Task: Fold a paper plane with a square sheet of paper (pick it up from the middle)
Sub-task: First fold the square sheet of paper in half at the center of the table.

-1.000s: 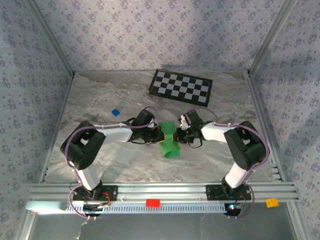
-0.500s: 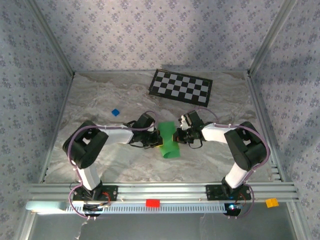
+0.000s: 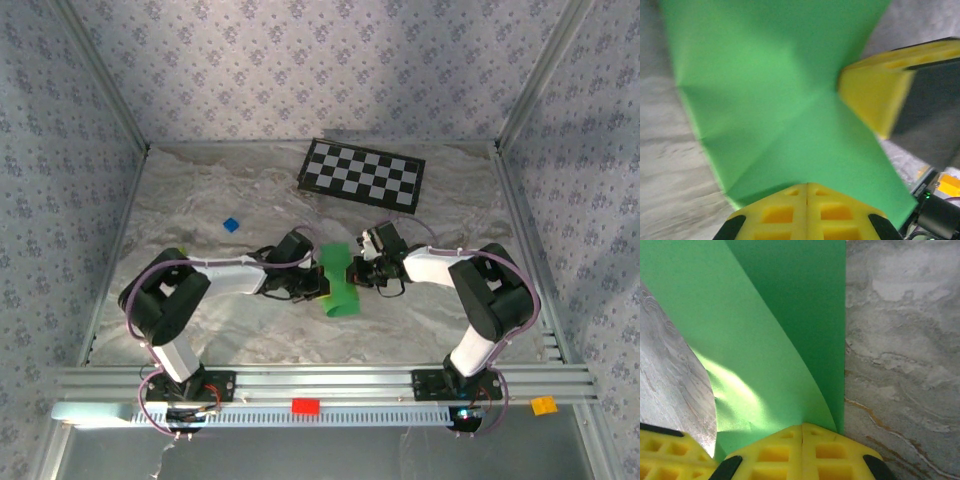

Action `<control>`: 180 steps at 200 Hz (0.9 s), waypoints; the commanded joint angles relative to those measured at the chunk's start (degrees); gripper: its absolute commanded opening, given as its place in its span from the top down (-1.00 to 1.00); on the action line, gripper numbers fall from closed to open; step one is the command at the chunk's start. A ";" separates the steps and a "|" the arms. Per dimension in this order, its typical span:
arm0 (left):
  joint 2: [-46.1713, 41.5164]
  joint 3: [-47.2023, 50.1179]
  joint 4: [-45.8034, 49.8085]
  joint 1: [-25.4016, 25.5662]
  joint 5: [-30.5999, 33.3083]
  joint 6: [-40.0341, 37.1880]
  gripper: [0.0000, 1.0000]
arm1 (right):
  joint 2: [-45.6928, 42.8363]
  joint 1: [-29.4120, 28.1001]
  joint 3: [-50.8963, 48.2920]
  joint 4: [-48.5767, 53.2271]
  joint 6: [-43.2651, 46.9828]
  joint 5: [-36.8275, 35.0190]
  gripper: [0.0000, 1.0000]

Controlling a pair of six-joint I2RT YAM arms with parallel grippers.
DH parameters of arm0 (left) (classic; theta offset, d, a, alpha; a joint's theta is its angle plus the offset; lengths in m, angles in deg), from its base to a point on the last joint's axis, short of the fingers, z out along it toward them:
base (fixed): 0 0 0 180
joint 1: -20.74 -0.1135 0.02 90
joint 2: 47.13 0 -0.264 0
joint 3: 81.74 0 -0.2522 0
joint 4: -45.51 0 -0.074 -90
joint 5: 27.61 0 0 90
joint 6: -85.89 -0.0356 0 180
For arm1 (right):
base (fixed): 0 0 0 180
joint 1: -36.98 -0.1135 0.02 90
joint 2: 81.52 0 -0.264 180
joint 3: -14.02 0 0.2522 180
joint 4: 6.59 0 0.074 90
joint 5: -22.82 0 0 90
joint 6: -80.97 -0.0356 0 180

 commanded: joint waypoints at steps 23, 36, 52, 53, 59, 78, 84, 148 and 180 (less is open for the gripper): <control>1.12 4.00 -0.37 0.08 2.29 -0.07 0.99 | 2.85 0.23 -4.09 9.43 -0.30 -7.93 1.00; 0.62 3.93 -0.45 0.19 2.18 -0.19 0.98 | 2.85 0.21 -4.14 9.34 -0.26 -7.93 1.00; -0.92 3.26 -0.37 0.22 2.09 -0.16 0.97 | 2.85 0.23 -4.16 9.38 -0.29 -7.92 1.00; -1.06 3.25 -0.37 0.24 2.14 -0.16 0.97 | 2.80 0.23 -4.13 9.42 -0.29 -7.92 1.00; -1.77 2.71 -0.20 0.29 2.17 -0.23 0.95 | 2.77 0.23 -4.10 9.38 -0.30 -7.91 1.00; -3.83 1.45 -0.16 0.52 1.90 -0.30 0.92 | 2.72 0.23 -4.18 9.47 -0.30 -7.97 1.00; -4.32 1.19 -0.44 0.61 1.74 -0.17 0.91 | 2.60 0.23 -4.10 9.47 -0.30 -7.96 1.00; -1.40 4.73 -7.53 1.61 -2.01 2.88 0.89 | 2.34 0.23 -4.42 9.42 -0.64 -8.18 1.00; -0.06 6.57 -5.05 2.62 -1.36 1.40 0.89 | 2.44 0.23 -4.73 9.29 -0.65 -8.42 1.00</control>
